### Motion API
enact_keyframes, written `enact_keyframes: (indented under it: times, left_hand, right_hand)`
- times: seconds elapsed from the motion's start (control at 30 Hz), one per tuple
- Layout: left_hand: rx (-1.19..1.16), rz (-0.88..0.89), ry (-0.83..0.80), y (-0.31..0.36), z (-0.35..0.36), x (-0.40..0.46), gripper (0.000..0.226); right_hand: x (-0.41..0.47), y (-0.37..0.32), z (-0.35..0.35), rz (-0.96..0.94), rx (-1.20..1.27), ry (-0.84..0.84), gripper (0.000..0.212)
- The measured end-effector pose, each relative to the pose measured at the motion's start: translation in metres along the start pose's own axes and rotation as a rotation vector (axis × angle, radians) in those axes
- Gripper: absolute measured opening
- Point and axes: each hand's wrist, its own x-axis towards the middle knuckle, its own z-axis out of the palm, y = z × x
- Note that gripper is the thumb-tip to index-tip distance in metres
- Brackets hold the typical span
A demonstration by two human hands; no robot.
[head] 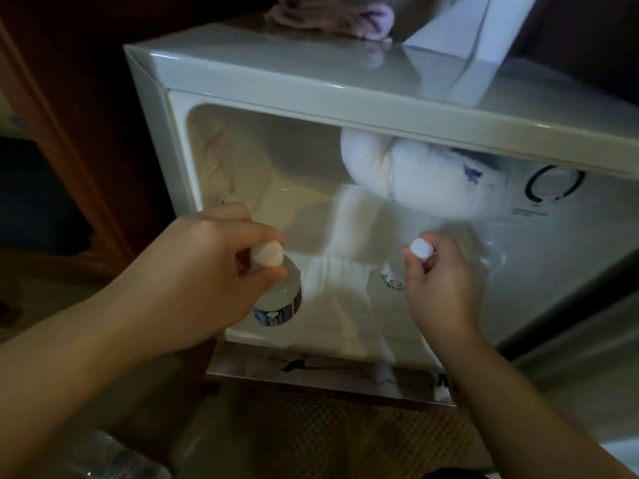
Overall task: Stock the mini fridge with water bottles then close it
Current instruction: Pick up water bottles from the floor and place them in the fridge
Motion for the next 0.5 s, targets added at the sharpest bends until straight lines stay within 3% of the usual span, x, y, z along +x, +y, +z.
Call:
enact_keyframes:
  times: [0.23, 0.5]
  left_hand:
    - [-0.077, -0.004, 0.050, 0.010, 0.025, 0.019, 0.020]
    - [-0.112, -0.036, 0.076, 0.013, 0.032, 0.020, 0.024]
  right_hand:
    - [0.022, 0.027, 0.019, 0.126, -0.040, 0.214, 0.026]
    - [0.056, 0.030, 0.028, 0.220, 0.049, 0.306, 0.025]
